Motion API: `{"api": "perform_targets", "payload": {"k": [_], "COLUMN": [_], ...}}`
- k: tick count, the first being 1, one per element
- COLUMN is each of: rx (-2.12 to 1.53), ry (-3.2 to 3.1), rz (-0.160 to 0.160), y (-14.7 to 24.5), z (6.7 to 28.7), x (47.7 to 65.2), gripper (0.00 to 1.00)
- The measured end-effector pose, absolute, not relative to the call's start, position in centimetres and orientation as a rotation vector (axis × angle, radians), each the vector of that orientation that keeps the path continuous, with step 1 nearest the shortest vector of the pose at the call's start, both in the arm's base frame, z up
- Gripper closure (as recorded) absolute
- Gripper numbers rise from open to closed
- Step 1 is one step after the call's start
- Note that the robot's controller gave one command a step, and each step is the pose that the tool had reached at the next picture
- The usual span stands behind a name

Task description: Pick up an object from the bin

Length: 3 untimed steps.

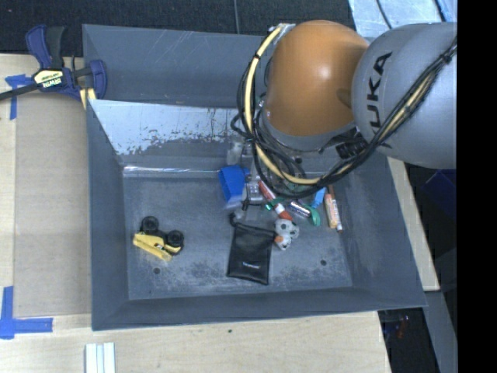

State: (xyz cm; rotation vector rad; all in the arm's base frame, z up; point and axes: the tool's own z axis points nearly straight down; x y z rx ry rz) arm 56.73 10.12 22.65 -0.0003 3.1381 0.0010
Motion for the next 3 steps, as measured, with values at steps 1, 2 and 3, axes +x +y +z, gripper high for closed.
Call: {"api": "perform_targets", "payload": {"k": [1, 2, 3], "rx": [-0.122, -0.454, -0.852], "ry": [3.132, 3.101, 3.019], "rz": [0.000, 0.001, -0.003], "y": [2.0, 0.9, 3.9], "z": [12.1, 11.4, 10.2], "x": [56.2, 55.0, 50.8], "gripper": [0.00, 0.00, 0.00]}}
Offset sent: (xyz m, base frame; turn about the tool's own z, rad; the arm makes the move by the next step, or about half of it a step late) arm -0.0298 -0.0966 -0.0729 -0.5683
